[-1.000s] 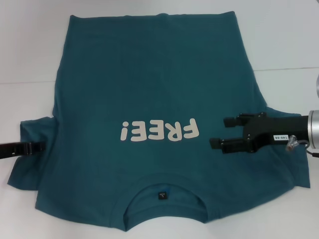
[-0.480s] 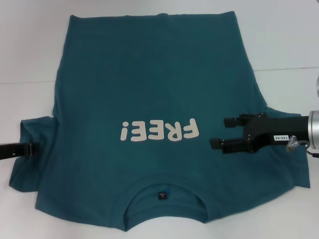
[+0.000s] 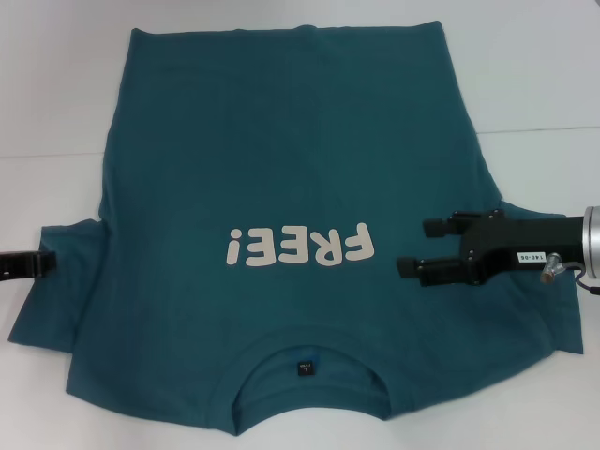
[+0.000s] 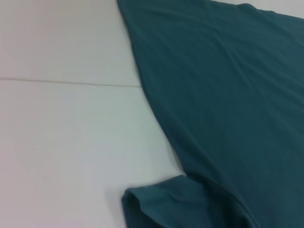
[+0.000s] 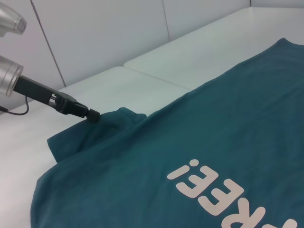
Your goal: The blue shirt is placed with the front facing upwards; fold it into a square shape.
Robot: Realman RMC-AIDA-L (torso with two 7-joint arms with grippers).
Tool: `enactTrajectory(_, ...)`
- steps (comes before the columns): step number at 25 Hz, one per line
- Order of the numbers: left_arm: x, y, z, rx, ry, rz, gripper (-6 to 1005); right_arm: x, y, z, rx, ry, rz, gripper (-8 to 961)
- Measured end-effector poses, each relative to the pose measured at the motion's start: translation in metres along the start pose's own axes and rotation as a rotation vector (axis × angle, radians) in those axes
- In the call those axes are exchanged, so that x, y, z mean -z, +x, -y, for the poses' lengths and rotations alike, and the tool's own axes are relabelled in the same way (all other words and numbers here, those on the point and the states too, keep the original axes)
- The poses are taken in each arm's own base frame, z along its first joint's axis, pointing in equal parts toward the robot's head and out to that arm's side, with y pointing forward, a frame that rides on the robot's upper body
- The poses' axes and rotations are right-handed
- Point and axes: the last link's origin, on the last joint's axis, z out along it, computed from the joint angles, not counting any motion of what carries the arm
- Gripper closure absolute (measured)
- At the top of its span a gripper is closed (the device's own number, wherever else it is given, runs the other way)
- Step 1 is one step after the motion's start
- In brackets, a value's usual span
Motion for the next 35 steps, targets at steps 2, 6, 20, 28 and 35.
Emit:
enactTrajectory(2,0.002,0.002,0.002,-0.003,0.005,-0.004,999,0.0,0.0,0.0,-0.001,0.001,0.0,38)
enactTrajectory(6,0.009,0.009,0.004,-0.014,0.008,-0.022,1000,0.001,0.001,0.001,-0.002,0.005,0.001,38)
enactTrajectory(20,0.028,0.026,0.007,-0.043,0.003,-0.035,1000,0.003,-0.001,0.003,-0.002,0.013,0.005,38)
enactTrajectory(28,0.037,0.036,0.013,-0.055,0.01,-0.039,998,0.006,-0.005,0.004,0.016,0.026,0.01,38)
enactTrajectory(35,0.04,0.041,0.012,-0.076,0.011,-0.035,996,0.006,-0.005,0.004,0.014,0.025,0.012,38)
